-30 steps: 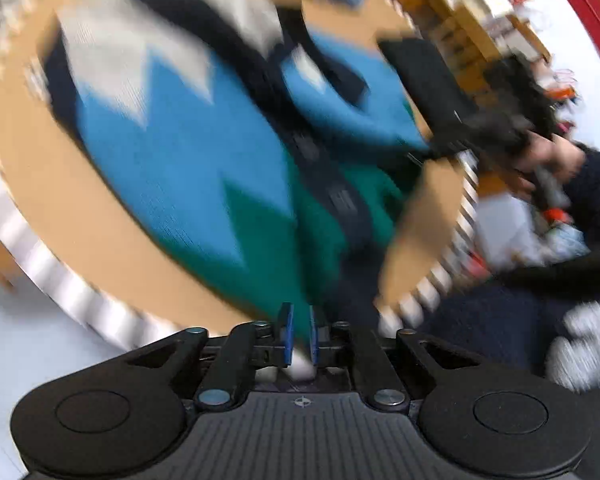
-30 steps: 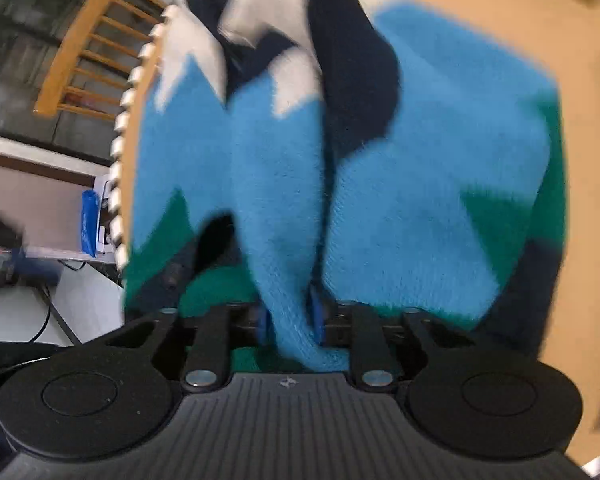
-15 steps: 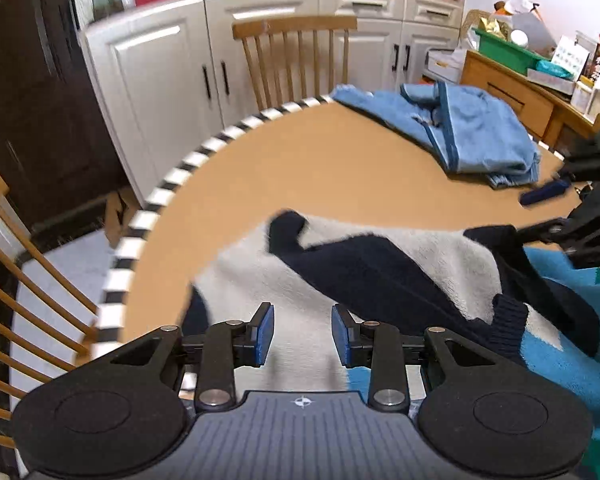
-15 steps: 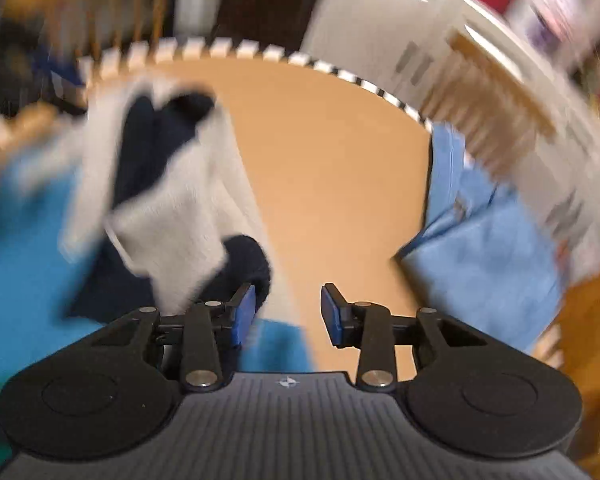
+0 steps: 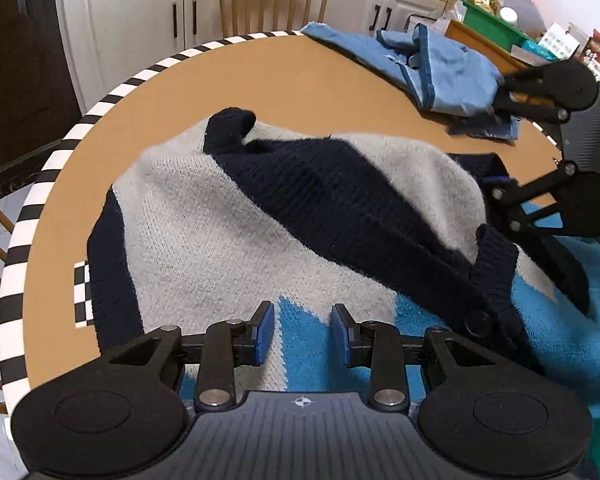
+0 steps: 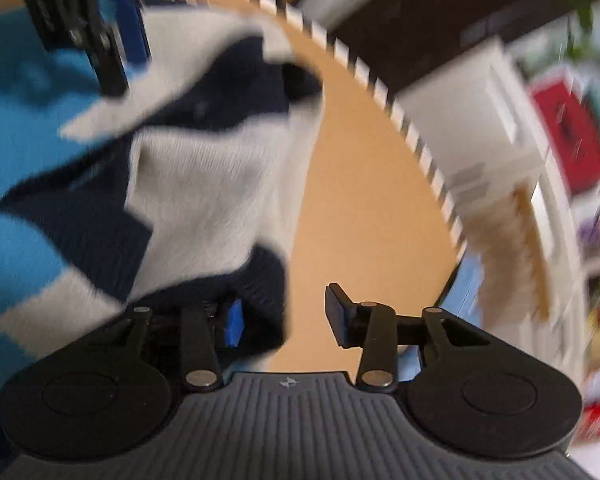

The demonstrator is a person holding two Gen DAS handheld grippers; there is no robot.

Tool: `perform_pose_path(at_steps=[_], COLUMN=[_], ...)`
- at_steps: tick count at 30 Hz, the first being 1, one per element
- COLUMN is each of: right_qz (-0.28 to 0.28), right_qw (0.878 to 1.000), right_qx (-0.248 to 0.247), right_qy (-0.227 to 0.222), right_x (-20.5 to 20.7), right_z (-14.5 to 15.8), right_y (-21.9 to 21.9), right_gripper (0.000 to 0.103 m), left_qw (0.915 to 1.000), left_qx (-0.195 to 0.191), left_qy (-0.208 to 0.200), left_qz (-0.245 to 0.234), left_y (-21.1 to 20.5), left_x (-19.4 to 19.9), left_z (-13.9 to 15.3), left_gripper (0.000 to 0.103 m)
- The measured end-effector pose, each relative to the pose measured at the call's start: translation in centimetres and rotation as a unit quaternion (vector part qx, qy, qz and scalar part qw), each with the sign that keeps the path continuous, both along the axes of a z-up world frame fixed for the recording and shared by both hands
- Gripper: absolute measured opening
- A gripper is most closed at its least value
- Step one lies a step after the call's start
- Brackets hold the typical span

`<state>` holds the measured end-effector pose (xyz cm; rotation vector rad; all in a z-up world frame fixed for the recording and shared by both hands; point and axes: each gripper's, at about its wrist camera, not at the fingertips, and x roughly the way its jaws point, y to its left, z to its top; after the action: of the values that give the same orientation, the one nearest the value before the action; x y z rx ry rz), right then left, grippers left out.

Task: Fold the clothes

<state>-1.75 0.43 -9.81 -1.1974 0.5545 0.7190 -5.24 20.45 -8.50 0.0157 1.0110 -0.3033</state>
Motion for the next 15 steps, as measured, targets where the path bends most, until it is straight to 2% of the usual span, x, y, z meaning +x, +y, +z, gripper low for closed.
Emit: perform_pose_path(at_steps=[2, 3, 5, 6, 7, 8, 10, 11, 12, 13, 15], right_qz=[0.040, 0.058, 0.062, 0.059, 0.050, 0.018, -0.073, -0.118, -0.177, -0.234, -0.344], right_qw=[0.998, 0.997, 0.998, 0.998, 0.999, 0.999, 0.988, 0.977, 0.957, 0.931, 0.863], right_qx=[-0.001, -0.001, -0.003, -0.003, 0.005, 0.039, 0.124, 0.163, 0.213, 0.259, 0.343], right_qy=[-0.038, -0.041, -0.023, -0.010, 0.005, 0.024, 0.062, 0.074, 0.087, 0.104, 0.139], right_x=[-0.1, 0.0, 0.9, 1.5, 2.2, 3.4, 6.6, 8.1, 10.6, 13.0, 17.8], right_z=[0.0, 0.2, 0.3, 0.4, 0.8, 2.1, 5.4, 6.9, 8.2, 8.8, 9.7], right_y=[0.5, 0.7, 0.9, 0.9, 0.9, 0.7, -0.5, -1.6, -3.3, -5.3, -9.3], right_gripper=[0.043, 0.042, 0.025, 0.004, 0.006, 0.006, 0.005, 0.005, 0.005, 0.006, 0.006], left_qw=[1.0000, 0.9999, 0.9998, 0.9998, 0.9997, 0.9996, 0.9995, 0.9995, 0.9995, 0.9995, 0.9995], left_qx=[-0.007, -0.010, -0.017, -0.020, -0.023, -0.025, -0.028, -0.029, -0.030, -0.030, -0.031], left_qy=[0.003, 0.005, 0.008, 0.009, 0.011, 0.012, 0.013, 0.013, 0.013, 0.012, 0.010], left_qz=[-0.001, -0.001, -0.002, -0.002, -0.002, -0.003, -0.004, -0.004, -0.005, -0.005, -0.003], left_y=[0.3, 0.4, 0.6, 0.8, 0.9, 1.0, 1.3, 1.4, 1.4, 1.5, 1.4], left_x=[0.2, 0.3, 0.5, 0.5, 0.5, 0.4, 0.3, 0.2, 0.2, 0.1, 0.0], left_z=[0.0, -0.1, -0.1, -0.2, -0.2, -0.1, -0.1, -0.2, -0.2, -0.3, -0.3], left_gripper=[0.034, 0.034, 0.034, 0.034, 0.034, 0.034, 0.034, 0.034, 0.034, 0.034, 0.035])
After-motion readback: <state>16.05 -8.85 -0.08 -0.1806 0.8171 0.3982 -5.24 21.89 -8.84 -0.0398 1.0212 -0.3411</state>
